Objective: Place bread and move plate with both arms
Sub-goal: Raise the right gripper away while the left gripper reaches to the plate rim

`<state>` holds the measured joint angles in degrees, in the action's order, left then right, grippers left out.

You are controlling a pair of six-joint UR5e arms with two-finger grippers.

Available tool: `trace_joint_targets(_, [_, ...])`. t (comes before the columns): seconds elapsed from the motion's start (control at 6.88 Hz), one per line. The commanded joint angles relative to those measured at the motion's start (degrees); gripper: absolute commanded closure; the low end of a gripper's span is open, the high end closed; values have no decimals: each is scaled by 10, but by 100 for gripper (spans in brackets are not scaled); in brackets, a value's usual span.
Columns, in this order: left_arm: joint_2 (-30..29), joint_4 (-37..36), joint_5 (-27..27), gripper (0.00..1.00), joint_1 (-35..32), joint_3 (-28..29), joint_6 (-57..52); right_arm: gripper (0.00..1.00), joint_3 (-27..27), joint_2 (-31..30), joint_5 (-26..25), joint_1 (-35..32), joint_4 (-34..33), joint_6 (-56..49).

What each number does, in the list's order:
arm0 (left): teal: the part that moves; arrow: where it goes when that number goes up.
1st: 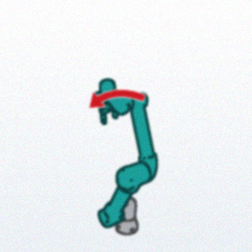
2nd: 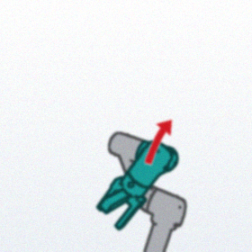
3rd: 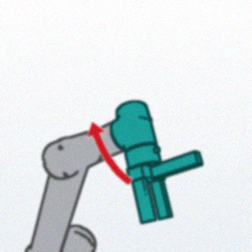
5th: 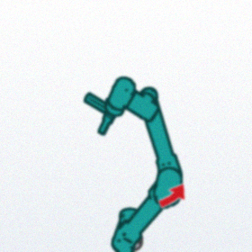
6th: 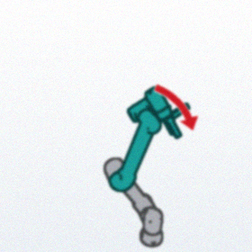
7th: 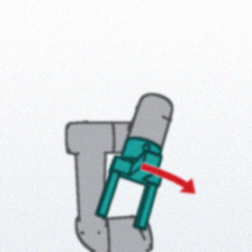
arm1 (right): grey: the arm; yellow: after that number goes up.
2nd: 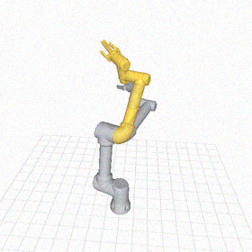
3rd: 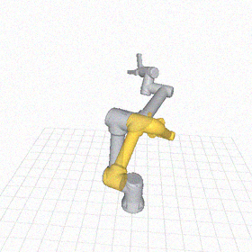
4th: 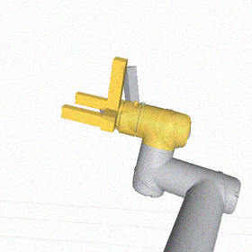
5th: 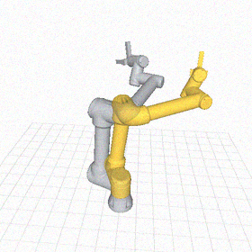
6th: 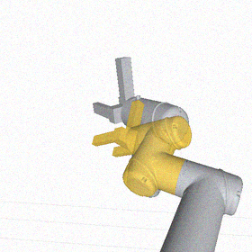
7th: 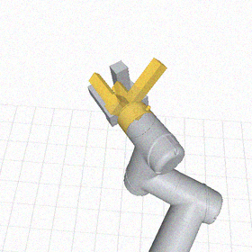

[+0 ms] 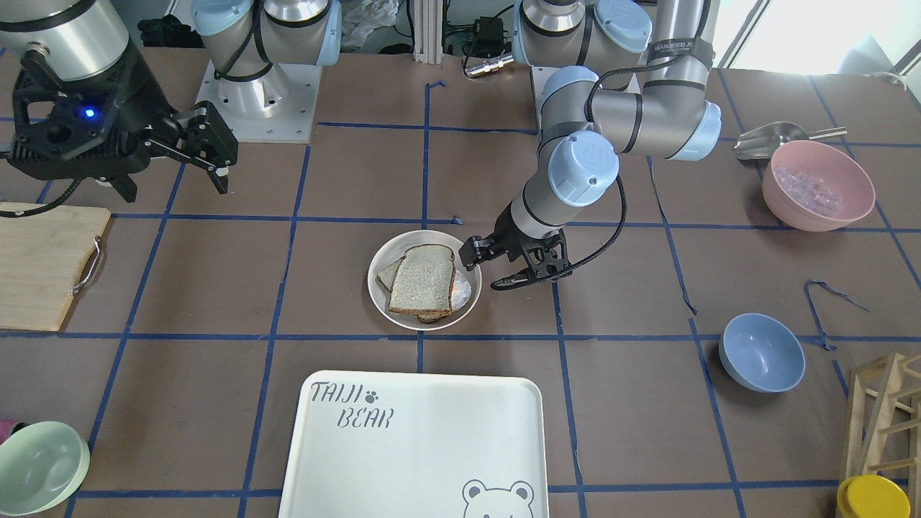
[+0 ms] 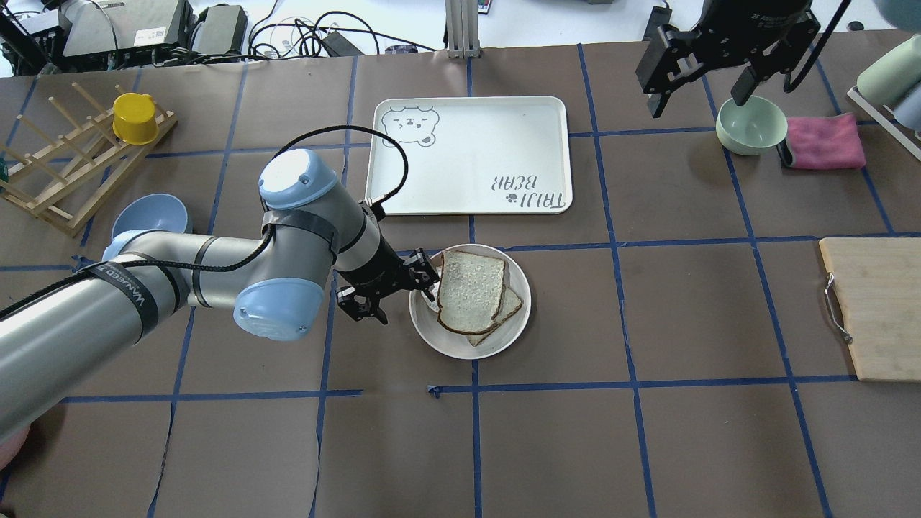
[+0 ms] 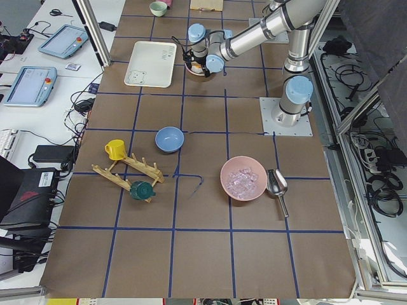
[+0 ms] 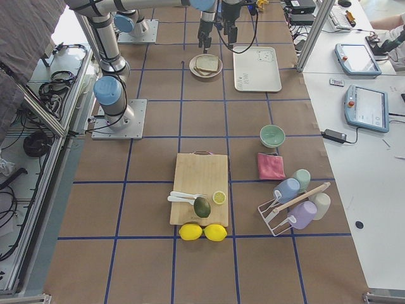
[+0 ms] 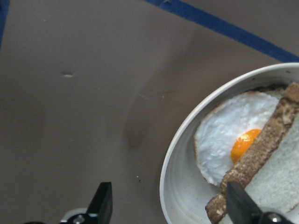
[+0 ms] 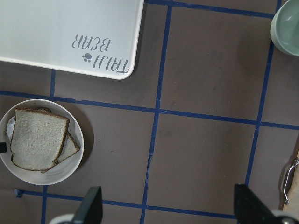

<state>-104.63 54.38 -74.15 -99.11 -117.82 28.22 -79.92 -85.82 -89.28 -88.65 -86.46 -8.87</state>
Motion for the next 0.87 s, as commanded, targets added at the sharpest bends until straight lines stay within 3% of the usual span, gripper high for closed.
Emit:
trace_joint_targets(0.0, [-11,-3,1,32,-8,-4,1,0,-19,-12,-5,-1,-8,-2])
trace_joint_targets(0.29, [-13,-3,1,44,-7,-4,-2,0,-23,-17,-6,-5,-8,4])
trace_joint_targets(0.58, [-25,-4,1,66,-7,-4,-1,0,-24,-16,-5,-21,-8,3])
trace_joint_targets(0.73, [-27,-4,2,83,-7,-4,-1,0,-27,-15,-7,-21,-8,-2])
